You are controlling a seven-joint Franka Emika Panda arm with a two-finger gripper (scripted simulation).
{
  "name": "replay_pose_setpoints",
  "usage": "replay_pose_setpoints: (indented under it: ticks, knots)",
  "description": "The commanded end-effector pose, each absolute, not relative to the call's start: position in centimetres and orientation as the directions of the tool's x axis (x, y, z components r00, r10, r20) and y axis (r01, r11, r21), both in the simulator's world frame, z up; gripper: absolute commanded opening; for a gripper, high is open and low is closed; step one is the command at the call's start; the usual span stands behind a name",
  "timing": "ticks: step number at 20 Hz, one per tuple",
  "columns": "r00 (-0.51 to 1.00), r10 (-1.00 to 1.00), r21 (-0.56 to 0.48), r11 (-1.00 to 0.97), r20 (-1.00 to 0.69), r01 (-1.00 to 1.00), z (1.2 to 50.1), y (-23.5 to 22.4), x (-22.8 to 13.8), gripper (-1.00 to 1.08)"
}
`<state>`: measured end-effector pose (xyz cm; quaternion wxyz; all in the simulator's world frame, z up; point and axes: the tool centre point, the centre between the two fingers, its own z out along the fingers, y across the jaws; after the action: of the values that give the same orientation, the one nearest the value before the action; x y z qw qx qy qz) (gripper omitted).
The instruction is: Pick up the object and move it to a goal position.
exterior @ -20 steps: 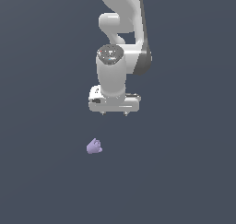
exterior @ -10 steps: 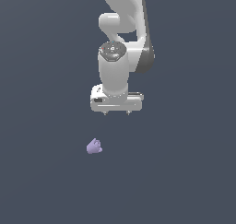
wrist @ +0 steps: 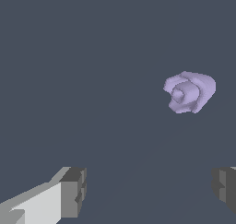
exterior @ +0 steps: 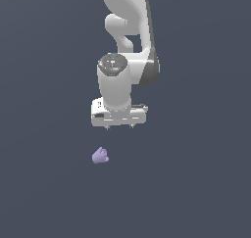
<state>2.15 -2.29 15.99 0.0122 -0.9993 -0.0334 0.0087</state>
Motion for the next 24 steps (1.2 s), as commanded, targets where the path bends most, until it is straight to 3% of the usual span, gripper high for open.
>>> replay_pose_setpoints:
  ticks: [1,12,24]
  knots:
    - [0.995,0.098,-0.022,-0.995,-0.015,0.098,15.3,-3.2,3.1,1.0]
    - [0.961,0.278,-0.008,-0.961,-0.004,0.278,11.1,-8.7,8.0,1.0]
    - [0.931,0.365,0.0,-0.931,0.0,0.365,8.6,-11.8,9.8,1.0]
